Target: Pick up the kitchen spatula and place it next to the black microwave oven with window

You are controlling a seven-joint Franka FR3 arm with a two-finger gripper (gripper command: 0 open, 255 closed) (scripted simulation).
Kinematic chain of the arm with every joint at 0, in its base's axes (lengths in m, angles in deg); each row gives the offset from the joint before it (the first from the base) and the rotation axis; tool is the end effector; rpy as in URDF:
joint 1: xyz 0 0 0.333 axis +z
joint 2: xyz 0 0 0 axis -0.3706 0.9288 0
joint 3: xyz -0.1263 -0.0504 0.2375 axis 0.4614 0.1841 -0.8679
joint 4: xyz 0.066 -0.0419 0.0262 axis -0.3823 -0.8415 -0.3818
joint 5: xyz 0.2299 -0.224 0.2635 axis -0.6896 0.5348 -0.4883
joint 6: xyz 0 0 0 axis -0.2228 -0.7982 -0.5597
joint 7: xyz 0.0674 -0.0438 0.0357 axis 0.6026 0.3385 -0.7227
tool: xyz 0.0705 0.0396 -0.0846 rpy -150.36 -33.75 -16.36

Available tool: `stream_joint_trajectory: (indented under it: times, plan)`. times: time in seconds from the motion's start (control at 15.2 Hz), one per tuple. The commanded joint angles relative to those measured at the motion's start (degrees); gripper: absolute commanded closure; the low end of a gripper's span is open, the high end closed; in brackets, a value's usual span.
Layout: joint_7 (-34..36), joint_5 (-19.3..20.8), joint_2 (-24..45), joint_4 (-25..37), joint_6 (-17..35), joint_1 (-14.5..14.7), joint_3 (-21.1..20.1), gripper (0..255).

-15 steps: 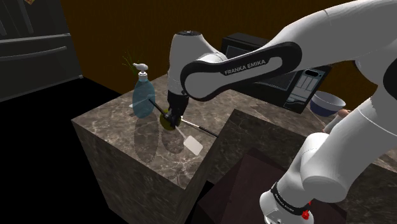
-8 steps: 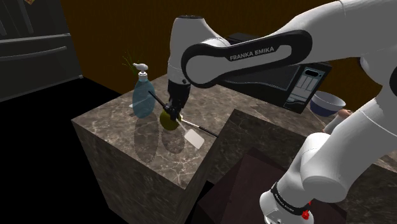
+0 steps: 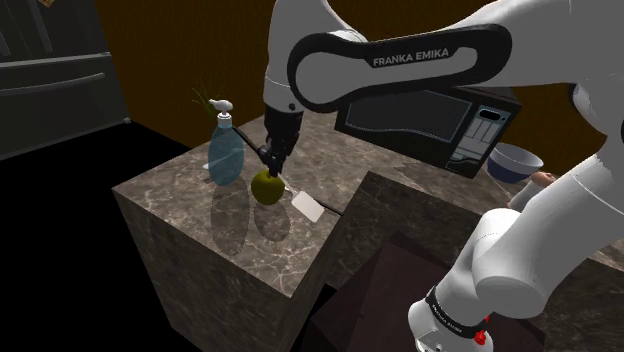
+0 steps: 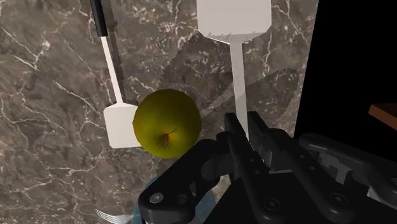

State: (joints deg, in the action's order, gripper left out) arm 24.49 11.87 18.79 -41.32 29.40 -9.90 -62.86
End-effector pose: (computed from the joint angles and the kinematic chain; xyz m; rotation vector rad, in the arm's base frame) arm 0.4867 0.2279 0.4530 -3.0964 -0.4541 -0.1035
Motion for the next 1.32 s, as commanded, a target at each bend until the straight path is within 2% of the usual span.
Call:
stream_joint_trajectory:
  times: [0.0, 1.25]
  plan:
    - [-0.10, -0.01, -0.21, 1.45, -1.68, -0.05, 0.10, 255]
    - [0.01, 0.29, 0.53, 16.89, -16.40, -0.26, 0.34, 255]
